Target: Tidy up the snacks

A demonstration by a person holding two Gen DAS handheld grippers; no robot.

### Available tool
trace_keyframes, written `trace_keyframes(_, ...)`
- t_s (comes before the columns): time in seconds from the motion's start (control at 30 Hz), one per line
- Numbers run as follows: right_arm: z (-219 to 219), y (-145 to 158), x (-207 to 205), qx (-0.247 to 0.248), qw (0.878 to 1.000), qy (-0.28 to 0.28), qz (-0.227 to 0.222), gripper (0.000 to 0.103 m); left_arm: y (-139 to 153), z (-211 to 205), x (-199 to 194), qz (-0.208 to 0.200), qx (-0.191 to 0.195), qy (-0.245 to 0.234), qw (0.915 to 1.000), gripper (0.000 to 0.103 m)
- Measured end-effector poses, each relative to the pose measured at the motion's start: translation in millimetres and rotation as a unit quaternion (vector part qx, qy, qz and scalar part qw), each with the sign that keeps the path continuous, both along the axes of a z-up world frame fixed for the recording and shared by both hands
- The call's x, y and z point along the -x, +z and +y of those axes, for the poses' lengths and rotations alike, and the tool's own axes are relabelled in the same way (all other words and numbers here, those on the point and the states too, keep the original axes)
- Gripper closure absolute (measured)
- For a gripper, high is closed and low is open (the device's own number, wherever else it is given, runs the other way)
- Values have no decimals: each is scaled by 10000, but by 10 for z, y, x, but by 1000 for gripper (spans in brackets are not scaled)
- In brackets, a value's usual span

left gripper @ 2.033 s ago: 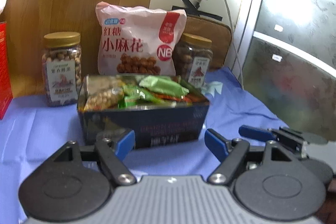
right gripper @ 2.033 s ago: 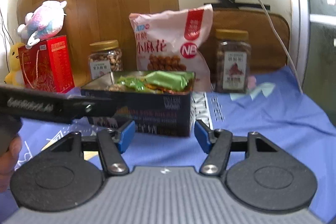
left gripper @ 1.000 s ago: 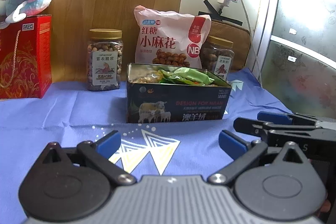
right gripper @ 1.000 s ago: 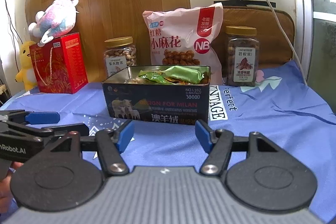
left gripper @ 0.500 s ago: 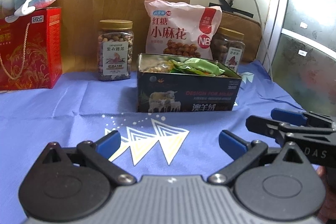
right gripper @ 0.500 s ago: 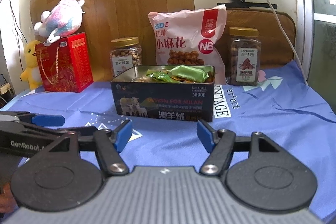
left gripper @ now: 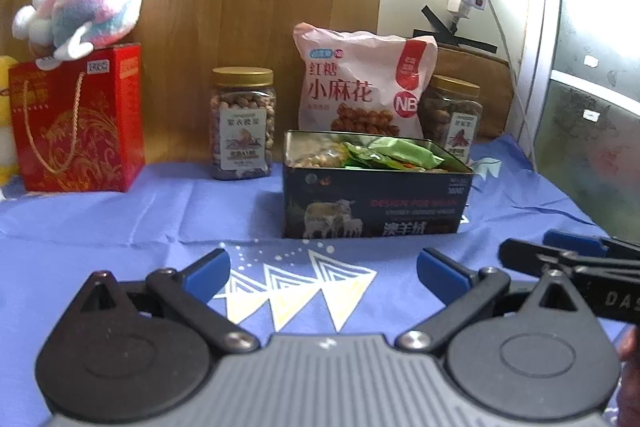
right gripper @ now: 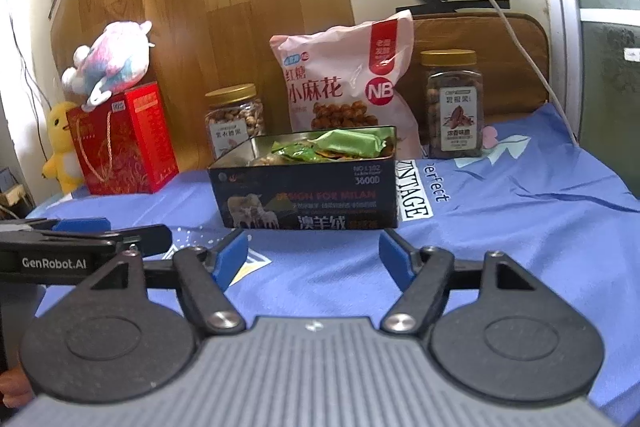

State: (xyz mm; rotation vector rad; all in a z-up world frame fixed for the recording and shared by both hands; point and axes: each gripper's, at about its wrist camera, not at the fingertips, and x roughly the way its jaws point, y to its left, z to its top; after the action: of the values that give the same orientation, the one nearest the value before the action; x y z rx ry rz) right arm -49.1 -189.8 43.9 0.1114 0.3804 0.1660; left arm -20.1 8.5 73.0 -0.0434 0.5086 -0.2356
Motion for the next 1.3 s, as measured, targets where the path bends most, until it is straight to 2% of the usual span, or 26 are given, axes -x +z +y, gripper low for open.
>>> trace_keyframes(0.3,-107,-5,23,-232,9996,-142,-5,25,30,-151,77,-227,-551,95,9982,0)
trace_keyframes(0.67,-168,-14,28,-388,9992,-120,39,20,102,-206,161,-560,-766,224,9952,0)
trace_keyframes(0.87,-173,-2,47,-316,9995,-92,-38,18,123,-290,202,-705,-1067,360,9911,0)
trace_keyframes(1.3,-193,12,66,-269,9995,-126,-109,17,157,-209,108,-20,-677,209,9975,0)
